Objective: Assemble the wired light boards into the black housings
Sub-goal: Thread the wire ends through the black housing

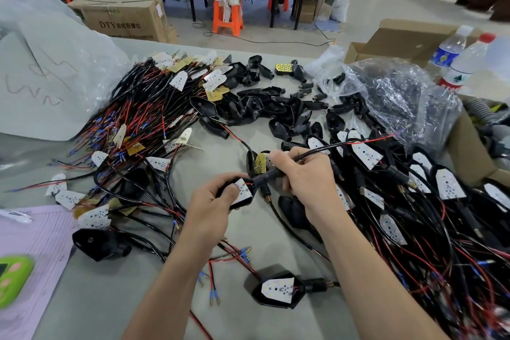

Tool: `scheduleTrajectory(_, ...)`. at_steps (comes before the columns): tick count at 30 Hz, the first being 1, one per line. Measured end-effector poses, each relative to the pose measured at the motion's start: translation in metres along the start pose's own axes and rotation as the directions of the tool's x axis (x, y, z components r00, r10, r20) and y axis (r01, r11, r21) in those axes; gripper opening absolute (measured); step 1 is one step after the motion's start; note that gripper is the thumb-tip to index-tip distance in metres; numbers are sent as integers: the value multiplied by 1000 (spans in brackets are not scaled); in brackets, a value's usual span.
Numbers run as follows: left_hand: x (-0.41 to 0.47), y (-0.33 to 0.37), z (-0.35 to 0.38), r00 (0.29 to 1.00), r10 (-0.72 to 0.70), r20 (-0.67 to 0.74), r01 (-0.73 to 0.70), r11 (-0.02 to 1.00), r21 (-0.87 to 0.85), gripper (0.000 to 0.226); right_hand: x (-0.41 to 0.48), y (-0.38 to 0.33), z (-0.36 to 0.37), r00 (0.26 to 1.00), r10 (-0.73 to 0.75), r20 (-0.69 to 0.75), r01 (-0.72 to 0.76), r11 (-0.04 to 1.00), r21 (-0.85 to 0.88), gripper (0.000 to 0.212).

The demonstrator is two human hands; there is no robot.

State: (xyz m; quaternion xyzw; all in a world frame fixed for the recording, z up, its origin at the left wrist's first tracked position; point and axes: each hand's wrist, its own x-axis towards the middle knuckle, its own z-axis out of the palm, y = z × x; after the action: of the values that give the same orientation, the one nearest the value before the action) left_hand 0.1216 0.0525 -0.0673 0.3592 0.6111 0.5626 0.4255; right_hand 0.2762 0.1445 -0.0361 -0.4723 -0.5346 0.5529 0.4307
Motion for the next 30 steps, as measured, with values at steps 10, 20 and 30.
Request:
scheduleTrajectory(10,6,-9,-5,1000,21,7,-21,994,108,39,-7,-1,-17,977,-96,191,99,995,-4,28)
scheduleTrajectory(20,10,-10,-5,998,-2,59,-12,971,240,27,-16,10,-21,983,-80,163,95,991,-91,24)
scheduleTrajectory(30,0,-6,11,989,-40,143,38,999,15,36,-27,12,-8,999,2,54,0,999,-41,24)
